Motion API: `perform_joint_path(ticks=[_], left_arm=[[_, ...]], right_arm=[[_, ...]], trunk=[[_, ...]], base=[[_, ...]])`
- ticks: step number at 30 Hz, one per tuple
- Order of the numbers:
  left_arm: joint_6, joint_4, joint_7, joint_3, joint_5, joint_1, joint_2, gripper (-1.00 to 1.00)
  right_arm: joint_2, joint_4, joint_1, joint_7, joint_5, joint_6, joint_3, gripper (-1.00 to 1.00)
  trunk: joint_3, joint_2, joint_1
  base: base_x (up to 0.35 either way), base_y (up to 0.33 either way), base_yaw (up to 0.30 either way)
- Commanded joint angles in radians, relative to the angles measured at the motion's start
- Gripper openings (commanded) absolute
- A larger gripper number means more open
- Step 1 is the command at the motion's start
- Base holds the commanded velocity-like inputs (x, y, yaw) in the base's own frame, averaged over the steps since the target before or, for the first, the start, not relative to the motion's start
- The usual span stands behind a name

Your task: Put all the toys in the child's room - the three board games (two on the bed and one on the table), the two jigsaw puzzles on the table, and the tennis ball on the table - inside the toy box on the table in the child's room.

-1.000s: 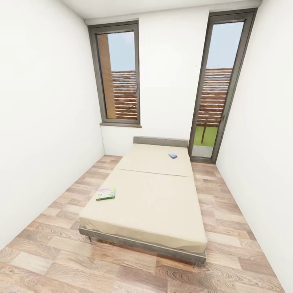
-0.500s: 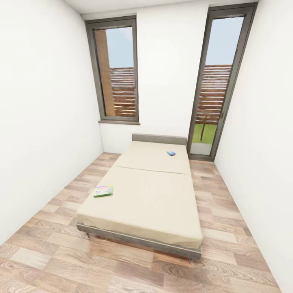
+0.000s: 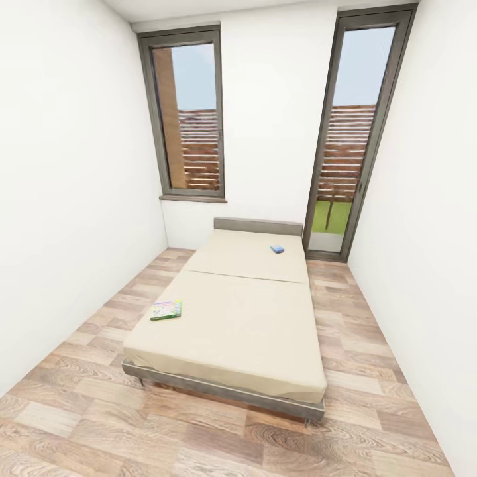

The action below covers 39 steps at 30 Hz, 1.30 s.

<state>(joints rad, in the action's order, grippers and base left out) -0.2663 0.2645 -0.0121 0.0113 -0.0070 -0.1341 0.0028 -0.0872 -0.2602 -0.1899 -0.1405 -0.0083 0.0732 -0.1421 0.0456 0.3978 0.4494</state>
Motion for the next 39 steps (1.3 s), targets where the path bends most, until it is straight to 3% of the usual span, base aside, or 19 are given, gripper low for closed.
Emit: perform_joint_path(ticks=[1,19,39], left_arm=[[-0.003,-0.001,-0.001,0.001,-0.001,-0.001,0.000,1.00],[-0.002,-0.001,0.003,0.002,-0.001,-0.001,0.000,1.00],[-0.005,-0.001,0.003,0.002,-0.001,-0.001,0.000,1.00]], right_arm=[[-0.001,-0.002,0.000,-0.002,-0.001,0.005,-0.004,1.00],[-0.003,-0.002,0.000,-0.004,0.001,0.005,-0.001,1.00],[-0.003,-0.002,0.000,-0.005,0.002,0.005,-0.001,1.00]], trunk=[[0.002,0.002,0.001],[0.002,0.002,0.001],[0.002,0.002,0.001]], base=[[-0.001,-0.002,0.000],[0.000,-0.147,0.000],[0.000,-0.012,0.034]])
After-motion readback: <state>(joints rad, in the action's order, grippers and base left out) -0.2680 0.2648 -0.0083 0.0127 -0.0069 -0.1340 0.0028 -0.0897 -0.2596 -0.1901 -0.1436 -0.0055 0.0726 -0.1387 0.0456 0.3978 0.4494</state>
